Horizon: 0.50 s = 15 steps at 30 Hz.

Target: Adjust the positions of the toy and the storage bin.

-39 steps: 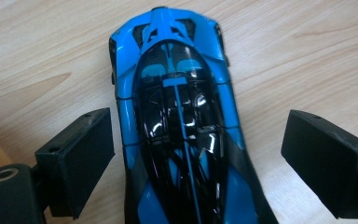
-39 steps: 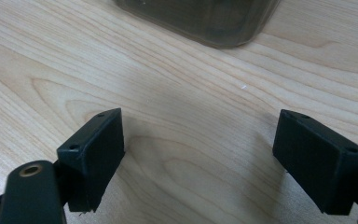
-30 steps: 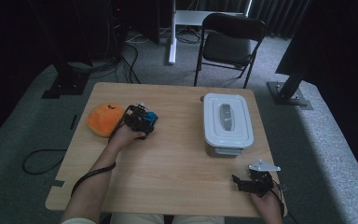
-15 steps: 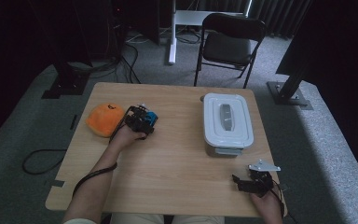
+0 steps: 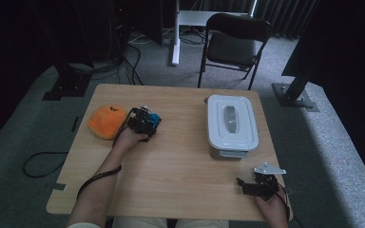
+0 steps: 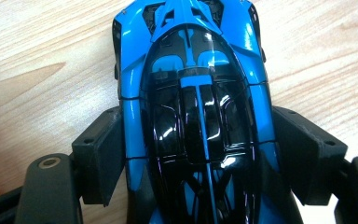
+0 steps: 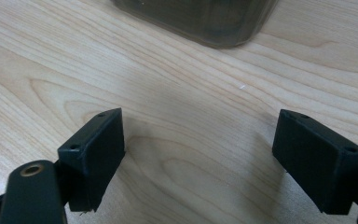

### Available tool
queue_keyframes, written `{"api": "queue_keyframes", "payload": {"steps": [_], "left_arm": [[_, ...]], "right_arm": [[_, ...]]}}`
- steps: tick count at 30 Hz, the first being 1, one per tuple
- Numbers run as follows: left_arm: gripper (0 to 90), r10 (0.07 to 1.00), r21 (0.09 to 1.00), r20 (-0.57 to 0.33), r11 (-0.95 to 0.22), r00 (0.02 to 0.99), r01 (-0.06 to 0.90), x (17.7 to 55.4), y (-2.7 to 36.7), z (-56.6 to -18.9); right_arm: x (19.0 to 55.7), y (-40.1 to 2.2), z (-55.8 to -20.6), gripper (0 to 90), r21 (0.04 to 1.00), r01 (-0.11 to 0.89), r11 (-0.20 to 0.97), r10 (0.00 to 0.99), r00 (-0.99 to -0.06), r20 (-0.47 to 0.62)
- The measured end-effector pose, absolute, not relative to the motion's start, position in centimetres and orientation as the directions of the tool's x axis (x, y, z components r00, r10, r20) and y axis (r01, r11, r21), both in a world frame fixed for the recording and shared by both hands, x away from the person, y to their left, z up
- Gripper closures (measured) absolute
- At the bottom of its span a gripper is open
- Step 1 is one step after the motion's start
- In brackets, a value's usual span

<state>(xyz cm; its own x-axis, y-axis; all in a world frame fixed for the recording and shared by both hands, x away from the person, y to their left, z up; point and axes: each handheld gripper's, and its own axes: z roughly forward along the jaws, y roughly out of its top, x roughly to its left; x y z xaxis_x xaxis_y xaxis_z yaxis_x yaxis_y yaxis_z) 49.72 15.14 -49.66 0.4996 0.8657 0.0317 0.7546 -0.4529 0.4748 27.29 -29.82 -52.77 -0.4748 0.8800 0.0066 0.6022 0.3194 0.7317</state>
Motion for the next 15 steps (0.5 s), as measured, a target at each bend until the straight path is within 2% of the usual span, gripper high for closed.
{"api": "queue_keyframes", "payload": {"steps": [6,10,15], "left_arm": [[26.2,0.857,0.446,0.035,-0.474,0.515,0.759,49.6,14.8,-49.4],[26.3,0.853,0.454,0.01,-0.469,0.522,0.758,49.3,14.9,-49.1],[26.3,0.84,0.471,0.024,-0.487,0.542,0.735,48.5,14.8,-48.2]], "right_arm": [[27.3,-29.8,-52.8,16.3,0.731,0.603,0.319,0.881,-0.474,0.007],[27.3,-29.8,-52.8,16.2,0.732,0.603,0.318,0.881,-0.473,0.007],[27.3,-29.8,-52.8,16.3,0.731,0.603,0.318,0.881,-0.472,0.006]]}}
